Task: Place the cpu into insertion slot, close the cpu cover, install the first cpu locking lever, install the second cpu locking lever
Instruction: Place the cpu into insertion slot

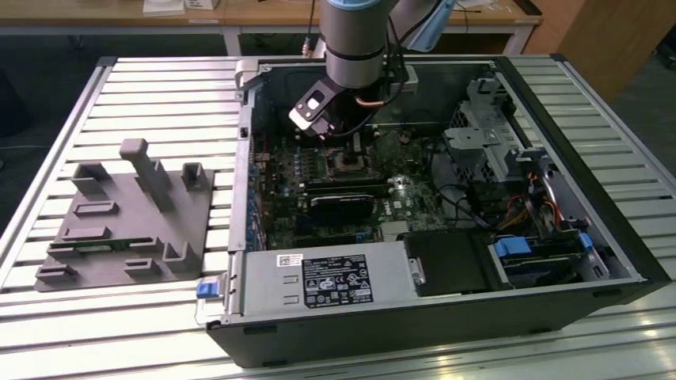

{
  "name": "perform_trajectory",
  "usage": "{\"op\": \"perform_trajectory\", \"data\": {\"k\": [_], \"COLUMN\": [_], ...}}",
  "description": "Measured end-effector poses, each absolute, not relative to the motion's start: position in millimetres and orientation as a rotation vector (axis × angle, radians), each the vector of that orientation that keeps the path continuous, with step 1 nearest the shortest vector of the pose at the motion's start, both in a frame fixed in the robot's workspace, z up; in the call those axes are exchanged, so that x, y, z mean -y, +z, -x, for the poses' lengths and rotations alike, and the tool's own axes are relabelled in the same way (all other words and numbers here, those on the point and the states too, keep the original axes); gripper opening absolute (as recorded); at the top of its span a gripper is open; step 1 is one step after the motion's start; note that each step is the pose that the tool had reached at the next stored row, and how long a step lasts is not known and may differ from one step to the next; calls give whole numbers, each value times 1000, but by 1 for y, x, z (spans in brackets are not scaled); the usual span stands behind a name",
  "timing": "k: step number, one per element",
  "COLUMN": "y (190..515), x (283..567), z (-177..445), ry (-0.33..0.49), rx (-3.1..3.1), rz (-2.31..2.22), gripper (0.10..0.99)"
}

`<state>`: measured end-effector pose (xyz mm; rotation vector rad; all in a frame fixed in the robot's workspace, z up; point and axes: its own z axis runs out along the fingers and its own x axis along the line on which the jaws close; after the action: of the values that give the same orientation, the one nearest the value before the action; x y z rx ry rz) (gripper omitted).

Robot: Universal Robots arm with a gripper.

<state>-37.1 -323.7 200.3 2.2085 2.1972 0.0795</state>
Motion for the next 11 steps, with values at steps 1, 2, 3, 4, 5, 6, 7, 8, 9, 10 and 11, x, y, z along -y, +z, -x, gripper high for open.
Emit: {"op": "perform_trajectory", "data": {"k": [1, 2, 3, 4, 5, 6, 7, 8, 9, 10, 11], "y": [201, 203, 205, 207, 208, 211, 213, 215, 218, 220, 223], "x": [324, 324, 324, 324, 324, 324, 324, 324, 324, 324, 324], "z": [37, 37, 37, 37, 37, 37, 37, 37, 37, 37, 37], "ry": [79, 79, 79, 79, 79, 79, 79, 79, 79, 80, 80], "rx": [-2197, -2197, -2197, -2197, -2197, -2197, -2197, -2197, -2197, -2197, -2197], "rz": [-2208, -2208, -2208, -2208, -2208, -2208, -2208, -2208, -2208, -2208, -2208], "gripper": [106, 106, 106, 106, 106, 106, 106, 106, 106, 106, 106]}}
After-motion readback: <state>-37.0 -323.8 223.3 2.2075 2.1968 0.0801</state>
